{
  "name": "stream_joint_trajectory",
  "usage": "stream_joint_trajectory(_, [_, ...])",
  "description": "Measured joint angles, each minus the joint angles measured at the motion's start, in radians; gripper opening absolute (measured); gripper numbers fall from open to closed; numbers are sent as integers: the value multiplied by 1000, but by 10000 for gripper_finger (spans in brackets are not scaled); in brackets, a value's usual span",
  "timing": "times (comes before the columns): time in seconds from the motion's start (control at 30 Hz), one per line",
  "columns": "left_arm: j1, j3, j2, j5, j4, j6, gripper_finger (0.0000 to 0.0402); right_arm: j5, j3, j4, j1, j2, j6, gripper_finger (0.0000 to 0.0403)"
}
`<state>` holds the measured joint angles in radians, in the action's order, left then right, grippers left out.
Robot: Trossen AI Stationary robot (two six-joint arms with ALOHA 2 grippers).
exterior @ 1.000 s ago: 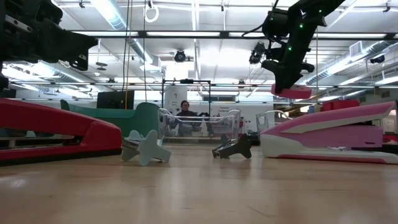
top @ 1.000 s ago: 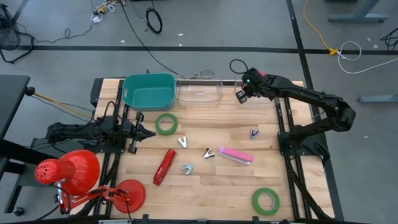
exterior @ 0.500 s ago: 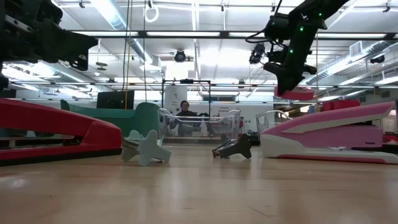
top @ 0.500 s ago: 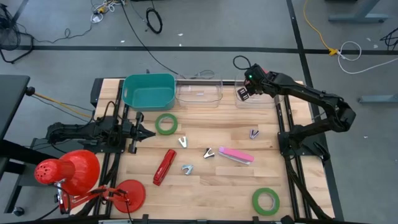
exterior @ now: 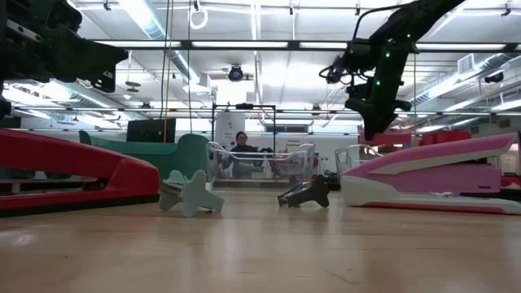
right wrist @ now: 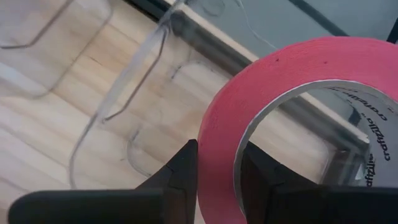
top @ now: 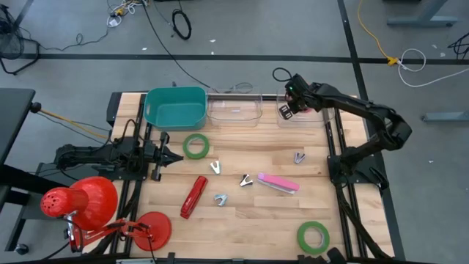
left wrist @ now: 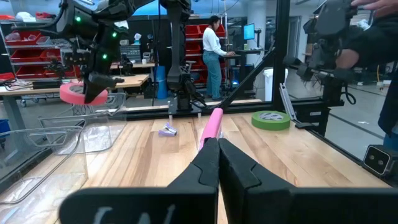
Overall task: Pick and place Stapler, Stapler remover, tape
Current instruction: Put the pink tape into the right transparent bin
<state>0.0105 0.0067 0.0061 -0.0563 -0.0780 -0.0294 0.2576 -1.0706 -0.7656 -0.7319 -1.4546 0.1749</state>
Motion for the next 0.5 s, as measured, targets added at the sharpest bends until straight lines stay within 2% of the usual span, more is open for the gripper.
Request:
stream_joint_trajectory(0.17, [0, 0, 0, 0, 0, 0, 3, -46, 0, -4, -13, -43, -1, 86])
stream_joint_trajectory(0.5, [0, 0, 0, 0, 0, 0, 3, -60, 0, -5, -14, -83, -26, 86])
